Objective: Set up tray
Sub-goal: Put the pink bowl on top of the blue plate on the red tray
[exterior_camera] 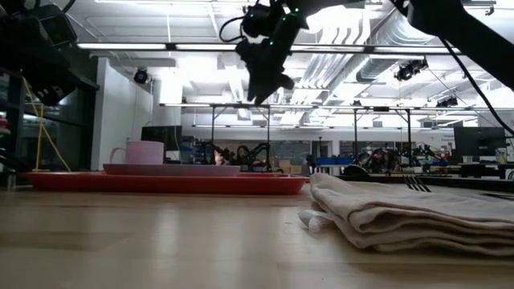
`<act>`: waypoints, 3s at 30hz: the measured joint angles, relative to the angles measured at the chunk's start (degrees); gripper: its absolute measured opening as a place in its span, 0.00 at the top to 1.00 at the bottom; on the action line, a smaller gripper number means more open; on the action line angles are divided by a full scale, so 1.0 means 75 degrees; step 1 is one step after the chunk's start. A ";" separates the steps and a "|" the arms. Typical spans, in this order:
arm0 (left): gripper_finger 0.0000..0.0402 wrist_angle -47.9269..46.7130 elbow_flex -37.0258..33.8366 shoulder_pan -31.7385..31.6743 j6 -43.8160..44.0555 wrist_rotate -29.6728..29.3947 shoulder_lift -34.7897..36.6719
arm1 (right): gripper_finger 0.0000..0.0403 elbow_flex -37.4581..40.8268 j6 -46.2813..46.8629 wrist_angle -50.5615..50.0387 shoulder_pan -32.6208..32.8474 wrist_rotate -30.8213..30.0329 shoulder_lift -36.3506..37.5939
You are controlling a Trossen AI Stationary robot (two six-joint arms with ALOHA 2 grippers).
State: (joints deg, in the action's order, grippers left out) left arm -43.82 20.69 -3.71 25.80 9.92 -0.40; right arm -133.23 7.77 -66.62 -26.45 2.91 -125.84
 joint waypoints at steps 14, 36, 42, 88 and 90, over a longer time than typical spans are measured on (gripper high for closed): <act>0.60 0.0001 0.0000 -0.0002 0.0003 -0.0001 0.0000 | 0.72 0.0000 -0.0043 -0.0623 0.0529 -0.2368 0.1376; 0.60 -0.0005 0.0000 0.0001 0.0003 -0.0001 0.0002 | 0.72 0.0000 -0.0446 -0.2101 0.1348 -0.2477 0.2767; 0.60 -0.0005 0.0000 -0.0001 0.0003 -0.0001 0.0001 | 0.72 0.0003 -0.0441 -0.2387 0.1341 -0.2585 0.2994; 0.60 -0.0002 0.0000 -0.0001 0.0132 -0.0059 0.0001 | 0.72 0.1014 -0.1106 -0.2752 -0.1108 -0.0150 0.6930; 0.60 0.0002 0.0000 -0.0002 0.0137 -0.0107 -0.0001 | 0.72 0.1987 -0.1044 -0.2309 -0.1108 -0.0164 0.7459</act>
State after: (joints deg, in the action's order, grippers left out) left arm -43.81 20.69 -3.73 26.83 9.12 -0.40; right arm -118.33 -0.06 -83.94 -34.76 1.68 -69.90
